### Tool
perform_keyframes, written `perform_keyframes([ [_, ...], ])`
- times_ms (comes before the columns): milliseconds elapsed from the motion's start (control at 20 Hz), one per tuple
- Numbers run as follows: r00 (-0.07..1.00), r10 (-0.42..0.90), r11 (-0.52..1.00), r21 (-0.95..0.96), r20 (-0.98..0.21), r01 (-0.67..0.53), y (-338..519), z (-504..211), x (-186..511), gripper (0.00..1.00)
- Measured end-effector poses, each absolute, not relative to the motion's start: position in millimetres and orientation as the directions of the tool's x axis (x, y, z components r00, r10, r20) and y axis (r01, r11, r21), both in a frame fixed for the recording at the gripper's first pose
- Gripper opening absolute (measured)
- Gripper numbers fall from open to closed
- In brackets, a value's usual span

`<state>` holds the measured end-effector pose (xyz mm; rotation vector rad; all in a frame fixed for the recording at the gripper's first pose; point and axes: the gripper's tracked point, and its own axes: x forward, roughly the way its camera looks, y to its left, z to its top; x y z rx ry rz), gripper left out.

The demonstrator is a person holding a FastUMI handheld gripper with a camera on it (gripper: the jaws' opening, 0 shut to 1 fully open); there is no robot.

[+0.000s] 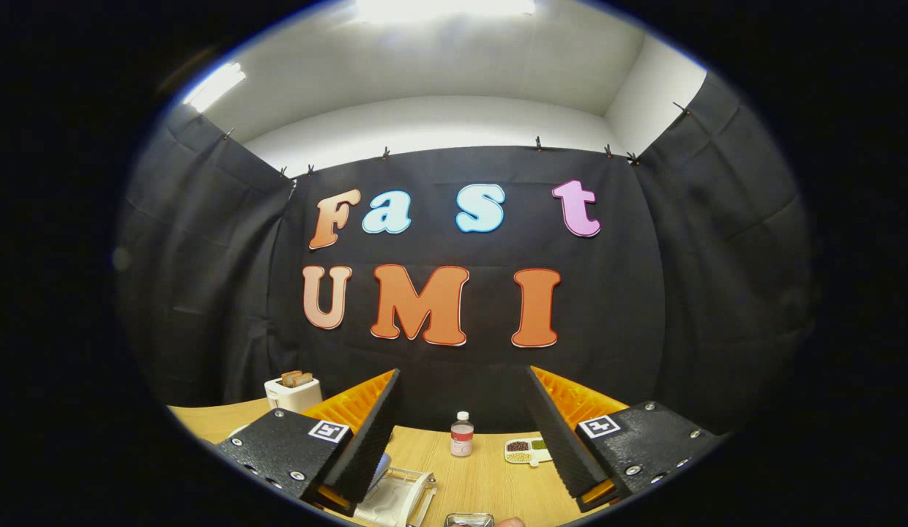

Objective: Take the plate from the dish rack, then take the spoon from the basket and place it into the plate.

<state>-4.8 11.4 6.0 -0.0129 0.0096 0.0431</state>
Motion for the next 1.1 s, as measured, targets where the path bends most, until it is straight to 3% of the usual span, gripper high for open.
perform_keyframes([
  [450,0.981,0.157,0.988,0.023,-0.11,-0.155,51.6,-21.8,-4.3,0.98],
  [800,0.88,0.296,0.955,0.116,-0.37,-0.272,98.5,-101.1,-9.0,0.98],
  [1100,0.743,0.28,0.957,0.117,-0.608,-0.265,118.2,-169.5,-7.2,0.97],
])
